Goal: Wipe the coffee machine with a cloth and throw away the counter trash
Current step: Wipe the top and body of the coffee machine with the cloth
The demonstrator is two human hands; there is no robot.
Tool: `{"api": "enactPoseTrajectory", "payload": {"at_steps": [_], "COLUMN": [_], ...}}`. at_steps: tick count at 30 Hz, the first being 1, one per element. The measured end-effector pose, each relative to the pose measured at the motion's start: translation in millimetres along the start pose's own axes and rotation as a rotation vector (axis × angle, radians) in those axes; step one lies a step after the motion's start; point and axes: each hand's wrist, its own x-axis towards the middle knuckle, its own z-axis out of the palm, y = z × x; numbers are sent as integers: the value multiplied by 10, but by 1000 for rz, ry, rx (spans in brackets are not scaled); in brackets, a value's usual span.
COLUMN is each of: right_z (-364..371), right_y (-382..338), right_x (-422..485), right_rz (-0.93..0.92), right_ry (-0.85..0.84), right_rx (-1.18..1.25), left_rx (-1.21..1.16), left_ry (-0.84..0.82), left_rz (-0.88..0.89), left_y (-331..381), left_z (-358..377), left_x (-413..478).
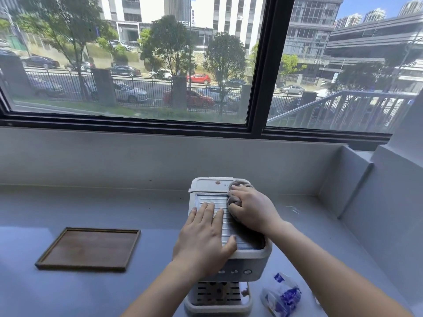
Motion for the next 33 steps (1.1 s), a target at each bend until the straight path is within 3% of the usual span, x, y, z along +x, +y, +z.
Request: {"api": "enactPoseTrajectory", "payload": {"at_steps": [5, 10, 15, 20, 25, 30, 33], "right_z": [-66, 24, -64, 80, -24, 61, -34], "right_y": [1, -22, 98, 15, 140, 65, 209], "right_x": [272, 70, 332, 210, 382, 193, 330], "right_rz": [204, -132, 127, -152, 141, -78, 75], "right_ry": [17, -31, -18, -3, 3, 28, -12], "right_rx": [-15, -12, -25, -43, -23, -25, -36], "left_rx": [-8, 10, -3, 3, -1, 2, 5], "left_ry": [-7, 2, -8, 12, 2, 11, 0], "left_rz": [-5, 1, -3, -2, -2, -5, 1], "left_y": [-4, 3, 1, 12, -12, 1, -5], "left_z": [-6, 6, -9, 15, 26, 23, 20], "left_x": [6, -1, 8, 8, 18, 5, 20]}}
